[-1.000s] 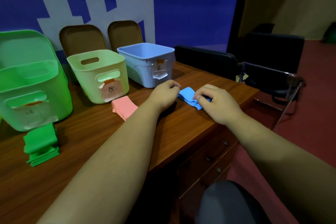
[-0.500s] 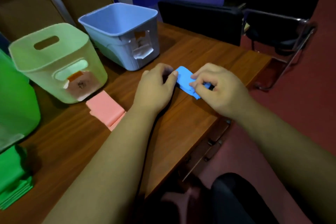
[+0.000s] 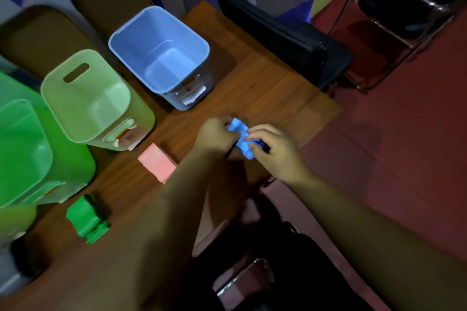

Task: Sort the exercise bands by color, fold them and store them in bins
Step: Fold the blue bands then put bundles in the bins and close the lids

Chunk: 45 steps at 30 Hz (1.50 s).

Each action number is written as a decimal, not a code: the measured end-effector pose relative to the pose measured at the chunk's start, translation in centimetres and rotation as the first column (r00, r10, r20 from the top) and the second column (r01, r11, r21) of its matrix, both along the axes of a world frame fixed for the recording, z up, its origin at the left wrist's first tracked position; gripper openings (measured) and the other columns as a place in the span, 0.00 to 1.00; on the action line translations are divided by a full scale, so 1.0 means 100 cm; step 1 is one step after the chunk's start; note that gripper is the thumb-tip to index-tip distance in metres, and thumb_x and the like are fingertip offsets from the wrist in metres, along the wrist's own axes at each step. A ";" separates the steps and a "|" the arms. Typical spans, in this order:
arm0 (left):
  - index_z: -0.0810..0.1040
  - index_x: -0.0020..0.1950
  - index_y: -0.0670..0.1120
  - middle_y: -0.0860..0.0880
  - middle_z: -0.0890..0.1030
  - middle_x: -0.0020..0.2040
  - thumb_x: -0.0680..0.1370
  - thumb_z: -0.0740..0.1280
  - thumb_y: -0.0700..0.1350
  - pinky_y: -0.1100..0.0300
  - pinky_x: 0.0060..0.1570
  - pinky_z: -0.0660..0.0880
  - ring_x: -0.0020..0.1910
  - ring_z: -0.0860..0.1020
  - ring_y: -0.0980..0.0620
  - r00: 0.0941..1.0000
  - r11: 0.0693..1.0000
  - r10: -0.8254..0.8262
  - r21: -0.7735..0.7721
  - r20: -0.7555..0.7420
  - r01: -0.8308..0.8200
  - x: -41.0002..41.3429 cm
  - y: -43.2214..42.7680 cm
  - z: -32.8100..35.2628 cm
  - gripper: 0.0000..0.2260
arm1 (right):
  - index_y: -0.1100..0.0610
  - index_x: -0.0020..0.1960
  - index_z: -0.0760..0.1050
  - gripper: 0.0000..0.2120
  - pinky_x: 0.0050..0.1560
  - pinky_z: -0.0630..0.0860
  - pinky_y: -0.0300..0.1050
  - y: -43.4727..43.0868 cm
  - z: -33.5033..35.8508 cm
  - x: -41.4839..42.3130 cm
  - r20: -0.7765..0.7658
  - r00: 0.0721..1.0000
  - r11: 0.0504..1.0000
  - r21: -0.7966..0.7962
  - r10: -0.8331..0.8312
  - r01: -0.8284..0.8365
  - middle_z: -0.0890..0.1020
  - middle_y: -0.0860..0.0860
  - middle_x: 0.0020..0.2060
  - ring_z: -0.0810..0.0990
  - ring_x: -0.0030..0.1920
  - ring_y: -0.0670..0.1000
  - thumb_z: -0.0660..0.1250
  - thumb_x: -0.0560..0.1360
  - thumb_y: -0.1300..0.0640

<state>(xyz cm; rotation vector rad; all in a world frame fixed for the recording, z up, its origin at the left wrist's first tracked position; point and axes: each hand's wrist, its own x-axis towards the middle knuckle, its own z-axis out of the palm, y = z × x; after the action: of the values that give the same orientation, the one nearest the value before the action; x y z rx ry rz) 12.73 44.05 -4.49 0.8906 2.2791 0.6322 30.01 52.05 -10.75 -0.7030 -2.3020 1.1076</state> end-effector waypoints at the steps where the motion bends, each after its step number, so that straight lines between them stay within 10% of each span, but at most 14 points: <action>1: 0.81 0.47 0.49 0.50 0.82 0.39 0.74 0.73 0.40 0.57 0.36 0.71 0.43 0.82 0.46 1.000 0.999 0.019 -0.029 0.012 -0.018 0.004 0.000 0.009 0.06 | 0.55 0.57 0.83 0.10 0.58 0.79 0.49 0.004 0.008 0.002 0.036 0.999 0.994 -0.112 0.009 -0.005 0.81 0.46 0.58 0.82 0.57 0.47 0.75 0.76 0.62; 5: 0.82 0.49 0.49 0.45 0.86 0.46 0.71 0.74 0.40 0.51 0.45 0.81 0.44 0.84 0.44 0.973 0.991 0.136 -0.029 0.186 -0.133 0.020 -0.012 0.044 0.09 | 0.54 0.71 0.76 0.24 0.57 0.78 0.46 0.030 0.043 0.004 0.320 0.934 0.946 -0.319 0.161 -0.054 0.75 0.47 0.65 0.80 0.58 0.48 0.77 0.78 0.53; 12: 0.79 0.54 0.42 0.47 0.82 0.40 0.76 0.76 0.34 0.67 0.34 0.75 0.30 0.78 0.62 0.878 0.932 0.315 0.058 0.361 -0.358 0.022 -0.051 0.091 0.10 | 0.54 0.46 0.84 0.09 0.49 0.73 0.45 0.049 0.108 -0.008 0.329 0.889 0.806 -0.588 0.318 -0.070 0.85 0.45 0.40 0.80 0.42 0.41 0.76 0.76 0.48; 18: 0.78 0.52 0.42 0.42 0.83 0.42 0.75 0.78 0.37 0.59 0.36 0.80 0.33 0.81 0.52 0.712 0.873 0.423 -0.042 0.561 -0.486 0.008 -0.067 0.102 0.11 | 0.56 0.52 0.78 0.08 0.51 0.86 0.52 0.034 0.151 -0.054 0.320 0.893 0.829 -0.551 0.315 -0.095 0.85 0.54 0.47 0.87 0.49 0.55 0.73 0.79 0.53; 24: 0.79 0.61 0.36 0.39 0.86 0.43 0.78 0.74 0.36 0.64 0.30 0.73 0.32 0.77 0.51 0.692 0.888 0.352 0.008 0.630 -0.459 -0.026 -0.090 0.100 0.13 | 0.50 0.50 0.78 0.04 0.39 0.74 0.40 0.029 0.193 -0.102 0.388 0.864 0.938 -0.257 0.321 -0.234 0.84 0.49 0.42 0.80 0.38 0.43 0.73 0.79 0.55; 31: 0.83 0.49 0.41 0.40 0.86 0.46 0.73 0.63 0.48 0.53 0.47 0.73 0.47 0.82 0.39 0.966 0.971 0.225 0.052 0.124 -0.233 -0.080 -0.115 0.075 0.14 | 0.48 0.50 0.77 0.06 0.44 0.79 0.51 0.053 0.240 -0.164 0.338 0.886 0.942 -0.005 0.318 -0.336 0.81 0.48 0.42 0.81 0.44 0.53 0.74 0.78 0.54; 39: 0.76 0.66 0.40 0.36 0.77 0.65 0.74 0.64 0.38 0.45 0.63 0.73 0.64 0.76 0.34 0.995 0.983 0.003 -0.181 -0.099 -0.021 -0.096 -0.133 0.050 0.20 | 0.50 0.51 0.76 0.06 0.47 0.78 0.52 0.071 0.230 -0.233 0.503 0.801 0.895 0.112 0.324 -0.432 0.79 0.47 0.47 0.78 0.47 0.53 0.71 0.80 0.59; 45: 0.70 0.73 0.43 0.40 0.74 0.70 0.83 0.58 0.45 0.44 0.64 0.74 0.68 0.73 0.37 0.975 0.916 0.163 -0.344 -0.153 -0.207 -0.090 -0.138 0.024 0.18 | 0.48 0.57 0.76 0.03 0.47 0.72 0.47 0.077 0.191 -0.278 0.678 0.585 0.785 0.018 0.446 -0.619 0.80 0.50 0.53 0.78 0.50 0.55 0.67 0.84 0.56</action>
<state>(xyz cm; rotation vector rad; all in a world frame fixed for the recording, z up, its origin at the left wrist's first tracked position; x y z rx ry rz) 3.77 30.27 -2.14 0.5525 2.4997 0.2268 2.22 59.76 8.33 -0.2783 -3.3559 0.8290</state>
